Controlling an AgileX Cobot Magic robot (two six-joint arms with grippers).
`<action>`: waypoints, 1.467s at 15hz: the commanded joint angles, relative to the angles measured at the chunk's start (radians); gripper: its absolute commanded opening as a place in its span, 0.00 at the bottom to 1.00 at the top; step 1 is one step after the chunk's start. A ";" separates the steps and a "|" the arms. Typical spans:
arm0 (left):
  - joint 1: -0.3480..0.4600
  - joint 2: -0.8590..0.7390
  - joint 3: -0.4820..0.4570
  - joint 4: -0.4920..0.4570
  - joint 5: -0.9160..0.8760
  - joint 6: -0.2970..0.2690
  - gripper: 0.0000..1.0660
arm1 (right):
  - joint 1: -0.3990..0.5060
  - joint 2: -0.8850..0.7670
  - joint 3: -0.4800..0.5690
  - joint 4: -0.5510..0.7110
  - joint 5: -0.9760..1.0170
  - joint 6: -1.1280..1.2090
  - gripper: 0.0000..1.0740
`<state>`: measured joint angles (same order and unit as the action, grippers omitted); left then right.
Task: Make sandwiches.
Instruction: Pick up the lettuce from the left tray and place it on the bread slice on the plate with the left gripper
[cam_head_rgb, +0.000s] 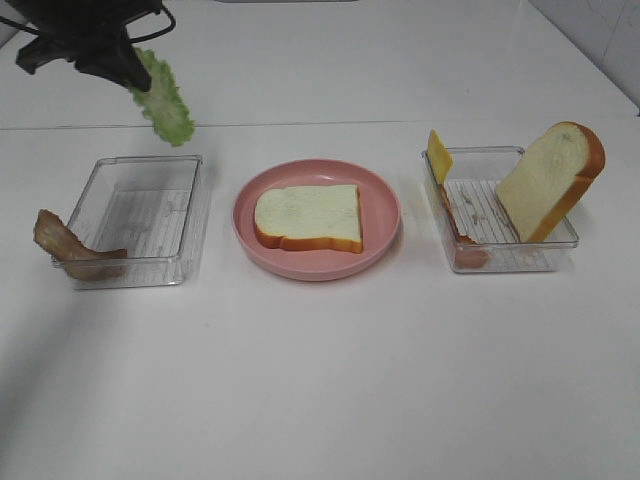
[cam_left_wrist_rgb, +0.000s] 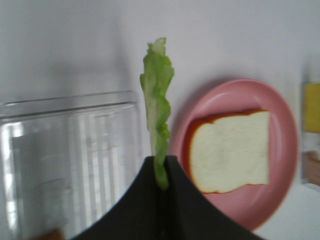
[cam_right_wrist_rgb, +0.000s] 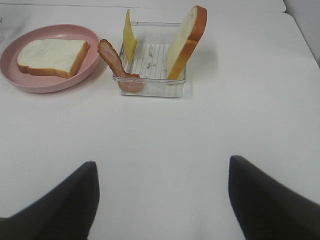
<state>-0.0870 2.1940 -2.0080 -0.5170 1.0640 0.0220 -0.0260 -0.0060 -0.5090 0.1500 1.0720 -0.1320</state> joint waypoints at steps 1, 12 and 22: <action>-0.082 0.017 -0.002 -0.220 -0.070 0.095 0.00 | -0.008 -0.014 0.002 0.000 -0.009 -0.006 0.65; -0.330 0.203 -0.002 -0.316 -0.210 0.078 0.00 | -0.008 -0.014 0.002 0.000 -0.009 -0.006 0.65; -0.306 0.223 -0.002 -0.008 -0.124 -0.037 0.50 | -0.008 -0.014 0.002 0.000 -0.009 -0.006 0.65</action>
<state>-0.3910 2.4210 -2.0090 -0.5290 0.9380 -0.0090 -0.0260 -0.0060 -0.5090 0.1500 1.0720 -0.1320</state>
